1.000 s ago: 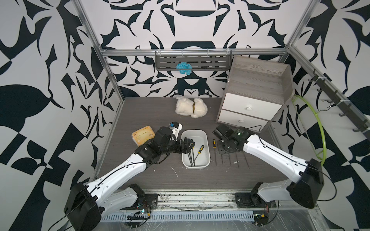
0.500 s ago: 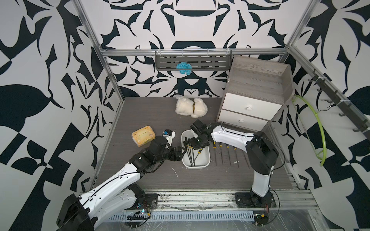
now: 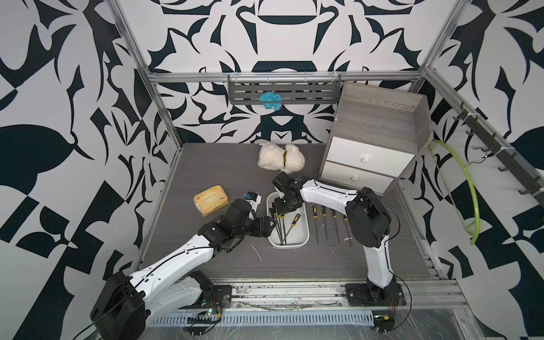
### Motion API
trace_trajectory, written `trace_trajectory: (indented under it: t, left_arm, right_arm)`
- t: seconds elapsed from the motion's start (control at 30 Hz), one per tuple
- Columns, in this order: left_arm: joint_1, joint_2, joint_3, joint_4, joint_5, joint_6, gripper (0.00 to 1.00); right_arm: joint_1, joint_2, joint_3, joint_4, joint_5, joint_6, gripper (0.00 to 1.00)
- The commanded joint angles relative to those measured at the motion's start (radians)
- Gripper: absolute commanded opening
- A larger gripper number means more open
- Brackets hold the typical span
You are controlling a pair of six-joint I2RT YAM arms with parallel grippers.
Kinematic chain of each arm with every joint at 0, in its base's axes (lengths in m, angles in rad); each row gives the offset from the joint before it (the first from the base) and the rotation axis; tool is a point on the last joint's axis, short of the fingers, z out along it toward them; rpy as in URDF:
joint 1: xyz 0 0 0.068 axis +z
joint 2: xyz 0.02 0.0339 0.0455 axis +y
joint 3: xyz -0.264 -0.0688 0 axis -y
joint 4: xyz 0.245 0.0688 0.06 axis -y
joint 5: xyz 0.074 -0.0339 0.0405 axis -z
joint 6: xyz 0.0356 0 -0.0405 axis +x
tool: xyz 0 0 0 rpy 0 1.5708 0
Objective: Take the file tool out of the storage box
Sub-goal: Pick up the file tool from the storage box.
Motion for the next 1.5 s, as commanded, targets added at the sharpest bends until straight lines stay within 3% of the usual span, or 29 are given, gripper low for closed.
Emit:
trace_trajectory:
  t: [0.0, 0.4, 0.7, 1.03, 1.2, 1.47]
  left_arm:
    - [-0.001, -0.015, 0.006, 0.009, 0.015, -0.003, 0.87]
    - [-0.001, -0.035, 0.006, -0.007, 0.010, -0.001, 0.88]
    - [-0.001, -0.025, 0.009, -0.010, 0.004, 0.000, 0.88]
    - [-0.001, -0.019, 0.011, -0.011, -0.001, 0.002, 0.88]
    - [-0.001, -0.017, 0.012, -0.013, 0.000, 0.002, 0.88]
    - [-0.002, -0.013, 0.014, -0.014, -0.001, 0.003, 0.88]
  right_arm:
    - [-0.003, -0.004, 0.033, -0.015, 0.019, -0.017, 0.19]
    - [-0.003, 0.051, 0.050, -0.062, 0.062, 0.007, 0.25]
    - [0.000, 0.057, 0.045, -0.085, 0.016, 0.038, 0.28]
    - [0.008, 0.074, 0.078, -0.187, 0.250, 0.022, 0.27]
    - [0.007, 0.035, 0.044, -0.120, 0.126, 0.012, 0.27]
    - [-0.002, 0.073, 0.058, -0.124, 0.093, 0.009, 0.27]
